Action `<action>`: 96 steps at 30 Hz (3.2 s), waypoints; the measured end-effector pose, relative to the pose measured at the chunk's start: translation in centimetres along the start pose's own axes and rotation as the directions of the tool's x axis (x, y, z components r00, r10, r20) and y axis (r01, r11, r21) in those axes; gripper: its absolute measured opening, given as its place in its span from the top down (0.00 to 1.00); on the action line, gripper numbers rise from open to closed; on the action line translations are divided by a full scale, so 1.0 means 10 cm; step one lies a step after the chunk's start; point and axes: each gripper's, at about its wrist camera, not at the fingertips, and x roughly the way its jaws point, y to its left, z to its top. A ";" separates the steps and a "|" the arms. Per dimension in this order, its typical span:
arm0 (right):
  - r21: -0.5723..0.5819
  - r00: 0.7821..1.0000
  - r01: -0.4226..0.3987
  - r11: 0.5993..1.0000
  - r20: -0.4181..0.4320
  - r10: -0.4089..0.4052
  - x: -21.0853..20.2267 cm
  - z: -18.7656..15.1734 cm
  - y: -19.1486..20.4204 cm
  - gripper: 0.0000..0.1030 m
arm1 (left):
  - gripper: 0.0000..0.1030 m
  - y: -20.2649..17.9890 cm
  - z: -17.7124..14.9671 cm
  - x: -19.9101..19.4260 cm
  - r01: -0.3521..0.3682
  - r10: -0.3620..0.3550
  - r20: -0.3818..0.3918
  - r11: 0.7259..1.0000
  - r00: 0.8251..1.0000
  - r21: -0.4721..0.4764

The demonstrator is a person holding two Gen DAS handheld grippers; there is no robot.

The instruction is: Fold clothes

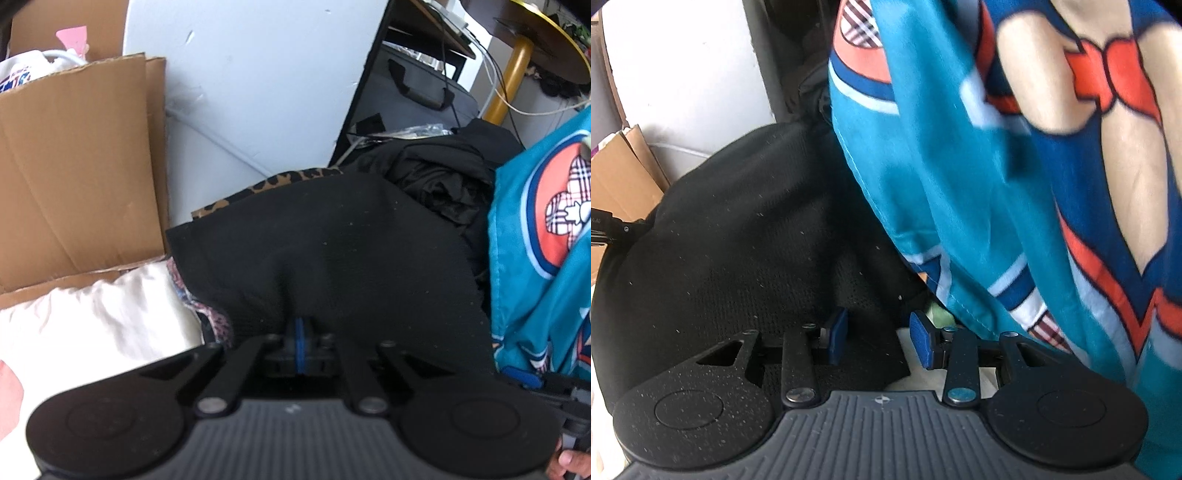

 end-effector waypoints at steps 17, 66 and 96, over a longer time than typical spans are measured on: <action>0.024 0.997 -0.036 0.999 -0.071 0.037 -0.01 -0.14 -0.06 0.98 | 0.97 0.02 0.00 0.02 0.016 -0.016 -0.001 1.000 1.000 -0.010; -0.055 0.990 -0.110 0.992 -0.097 0.104 -0.81 0.32 0.79 0.10 | 0.15 -0.01 -0.23 -1.36 -0.085 0.071 -0.090 0.983 0.993 -0.164; 0.008 0.944 -0.156 0.988 -0.294 0.151 -2.26 1.22 1.16 0.00 | 0.00 -0.59 0.38 -3.38 -0.195 0.167 -0.217 0.974 0.962 -0.116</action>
